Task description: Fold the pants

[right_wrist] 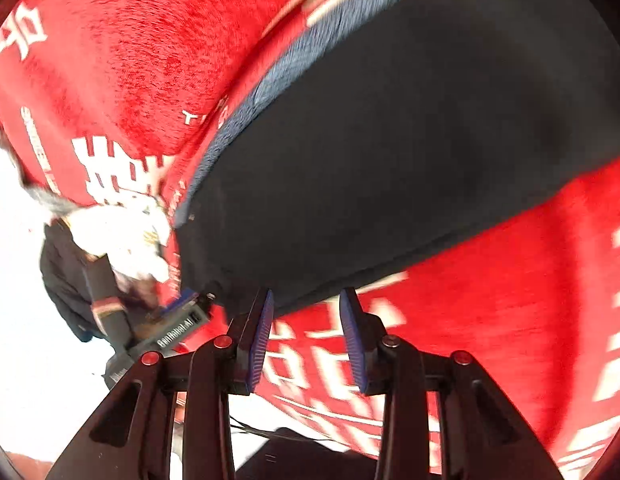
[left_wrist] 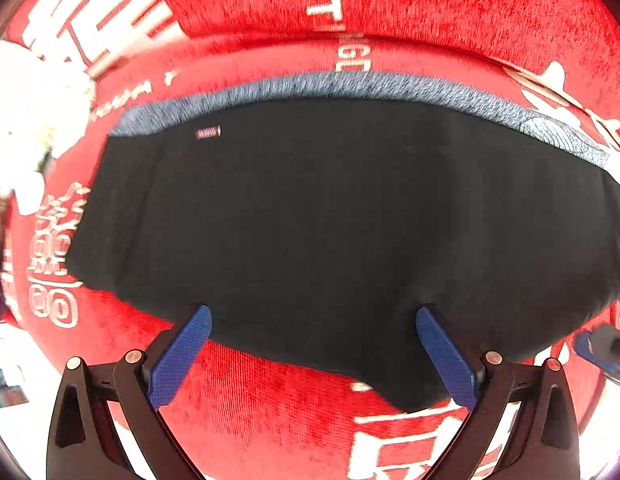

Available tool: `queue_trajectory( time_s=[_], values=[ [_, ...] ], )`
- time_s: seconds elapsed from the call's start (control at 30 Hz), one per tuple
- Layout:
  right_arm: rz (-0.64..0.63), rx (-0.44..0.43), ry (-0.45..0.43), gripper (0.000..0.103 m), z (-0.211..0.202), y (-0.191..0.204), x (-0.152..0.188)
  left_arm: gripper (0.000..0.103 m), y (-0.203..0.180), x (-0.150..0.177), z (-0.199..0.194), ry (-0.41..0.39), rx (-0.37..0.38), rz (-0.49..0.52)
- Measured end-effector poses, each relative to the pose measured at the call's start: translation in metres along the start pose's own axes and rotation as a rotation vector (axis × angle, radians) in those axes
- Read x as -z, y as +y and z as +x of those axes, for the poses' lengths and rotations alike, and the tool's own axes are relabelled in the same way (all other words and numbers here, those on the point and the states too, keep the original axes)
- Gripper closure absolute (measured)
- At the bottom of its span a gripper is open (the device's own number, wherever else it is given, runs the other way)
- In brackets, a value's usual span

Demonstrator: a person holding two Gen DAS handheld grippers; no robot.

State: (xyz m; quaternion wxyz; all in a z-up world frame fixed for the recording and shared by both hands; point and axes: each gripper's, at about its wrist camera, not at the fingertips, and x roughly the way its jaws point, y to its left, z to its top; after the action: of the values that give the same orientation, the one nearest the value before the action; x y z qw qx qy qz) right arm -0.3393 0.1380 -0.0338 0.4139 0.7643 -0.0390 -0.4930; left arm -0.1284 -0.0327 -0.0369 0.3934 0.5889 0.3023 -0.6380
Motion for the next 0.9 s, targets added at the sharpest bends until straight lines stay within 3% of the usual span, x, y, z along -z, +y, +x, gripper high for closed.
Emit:
queue_trajectory(
  time_s=[0.13, 0.3, 0.33, 0.37, 0.53, 0.67, 0.8, 0.9],
  values=[
    [0.090, -0.010, -0.006, 0.064, 0.024, -0.007, 0.004, 0.000, 0.003, 0.004, 0.009, 0.004, 0.024, 0.017],
    [0.110, -0.005, -0.050, 0.064, 0.021, 0.003, 0.002, 0.000, 0.003, 0.003, 0.009, -0.002, 0.029, 0.025],
    [0.113, 0.009, -0.058, 0.071, 0.022, 0.005, -0.002, 0.000, 0.001, 0.004, 0.005, -0.002, 0.036, 0.026],
    [0.108, 0.041, -0.068, 0.095, 0.022, 0.007, -0.007, 0.000, 0.002, 0.005, 0.004, -0.002, 0.045, 0.030],
    [0.015, 0.243, -0.075, 0.095, 0.028, 0.022, 0.005, 0.000, 0.005, 0.008, 0.007, -0.019, 0.053, 0.068],
    [-0.020, 0.289, -0.087, 0.090, 0.023, 0.027, 0.014, 0.000, 0.007, 0.005, 0.004, -0.012, 0.034, 0.082],
    [-0.219, 0.430, -0.123, 0.089, 0.002, 0.066, 0.017, 0.000, 0.006, 0.006, -0.011, -0.031, 0.035, 0.123],
    [-0.331, 0.526, -0.191, 0.080, -0.006, 0.085, 0.008, 0.000, 0.001, 0.008, -0.014, -0.028, 0.019, 0.156]
  ],
)
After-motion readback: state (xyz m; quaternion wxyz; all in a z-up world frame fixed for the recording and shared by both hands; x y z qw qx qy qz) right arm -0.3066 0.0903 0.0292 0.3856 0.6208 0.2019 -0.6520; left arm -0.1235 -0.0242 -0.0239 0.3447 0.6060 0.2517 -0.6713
